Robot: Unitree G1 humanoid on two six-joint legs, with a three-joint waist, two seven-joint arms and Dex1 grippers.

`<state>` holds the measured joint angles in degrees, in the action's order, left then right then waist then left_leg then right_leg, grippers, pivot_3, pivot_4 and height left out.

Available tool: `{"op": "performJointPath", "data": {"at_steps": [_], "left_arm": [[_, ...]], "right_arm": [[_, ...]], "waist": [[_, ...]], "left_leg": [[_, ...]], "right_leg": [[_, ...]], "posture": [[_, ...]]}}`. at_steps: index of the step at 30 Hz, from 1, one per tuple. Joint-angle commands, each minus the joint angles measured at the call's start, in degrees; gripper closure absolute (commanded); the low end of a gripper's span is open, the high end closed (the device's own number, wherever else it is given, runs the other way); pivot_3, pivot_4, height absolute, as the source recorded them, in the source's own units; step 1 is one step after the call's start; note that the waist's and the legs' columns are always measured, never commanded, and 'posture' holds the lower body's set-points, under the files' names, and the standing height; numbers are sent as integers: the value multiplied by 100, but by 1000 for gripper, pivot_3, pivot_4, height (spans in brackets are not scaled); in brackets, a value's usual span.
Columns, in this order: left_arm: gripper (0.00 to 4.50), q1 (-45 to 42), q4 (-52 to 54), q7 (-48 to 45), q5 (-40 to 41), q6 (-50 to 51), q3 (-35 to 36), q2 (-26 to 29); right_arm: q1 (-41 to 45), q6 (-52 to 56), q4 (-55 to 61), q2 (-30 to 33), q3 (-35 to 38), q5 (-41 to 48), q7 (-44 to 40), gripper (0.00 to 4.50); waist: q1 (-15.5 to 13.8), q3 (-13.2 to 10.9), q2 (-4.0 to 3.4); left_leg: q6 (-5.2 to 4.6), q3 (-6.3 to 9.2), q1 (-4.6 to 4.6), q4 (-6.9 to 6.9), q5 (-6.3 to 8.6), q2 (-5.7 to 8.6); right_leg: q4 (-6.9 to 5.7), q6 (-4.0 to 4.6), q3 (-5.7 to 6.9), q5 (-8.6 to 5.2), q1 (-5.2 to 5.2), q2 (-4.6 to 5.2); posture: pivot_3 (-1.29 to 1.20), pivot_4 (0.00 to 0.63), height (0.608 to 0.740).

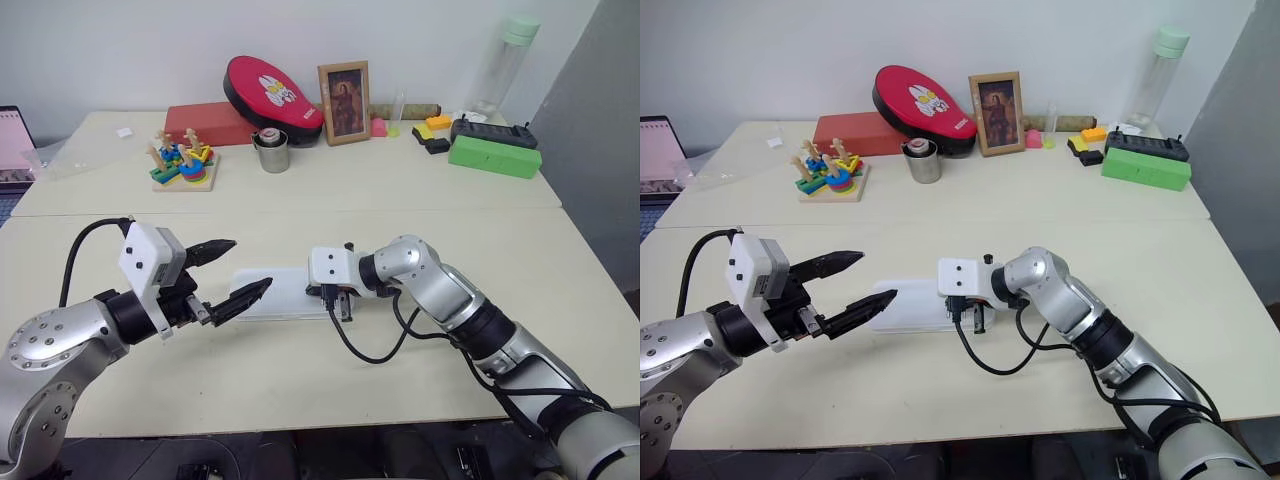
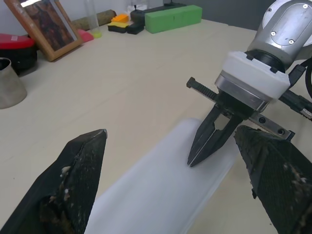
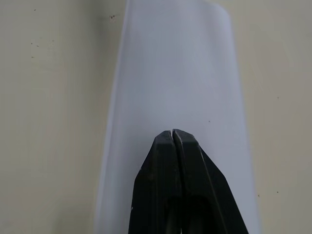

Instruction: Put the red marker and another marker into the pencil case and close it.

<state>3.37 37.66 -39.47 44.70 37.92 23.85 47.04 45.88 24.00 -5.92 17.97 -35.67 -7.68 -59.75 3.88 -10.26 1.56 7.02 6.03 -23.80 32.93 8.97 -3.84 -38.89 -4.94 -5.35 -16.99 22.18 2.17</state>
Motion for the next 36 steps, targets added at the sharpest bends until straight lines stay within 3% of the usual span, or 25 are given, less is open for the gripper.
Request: {"op": "performJointPath", "data": {"at_steps": [1,11,23,36], "left_arm": [[0,59,55,-74,-40,-100,94,49],[0,61,72,-101,-60,-104,61,57],[0,46,86,-118,-72,-73,41,28],[0,70,148,-108,-27,-13,55,46]], "right_arm": [[-396,151,-172,121,-405,-44,-415,4470],[-478,-70,20,-272,-4,338,-387,4470],[-555,101,95,-464,-53,326,-387,4470],[-555,-146,-473,-224,-522,-497,-274,4470]], "waist": [[-11,8,1],[30,10,4],[113,10,4],[119,14,7]], "left_leg": [[0,0,0,0,0,0],[0,-1,3,-9,2,-4],[0,-1,3,-12,2,-5],[0,-5,29,-13,2,-5]], "right_leg": [[0,-14,0,-9,0,0],[-2,-5,0,-18,3,-2],[-2,-3,0,-21,4,-3],[-4,29,-6,-41,-10,-3]], "posture": [[0,150,740],[0,150,740],[0,150,740],[0,150,740]]}}
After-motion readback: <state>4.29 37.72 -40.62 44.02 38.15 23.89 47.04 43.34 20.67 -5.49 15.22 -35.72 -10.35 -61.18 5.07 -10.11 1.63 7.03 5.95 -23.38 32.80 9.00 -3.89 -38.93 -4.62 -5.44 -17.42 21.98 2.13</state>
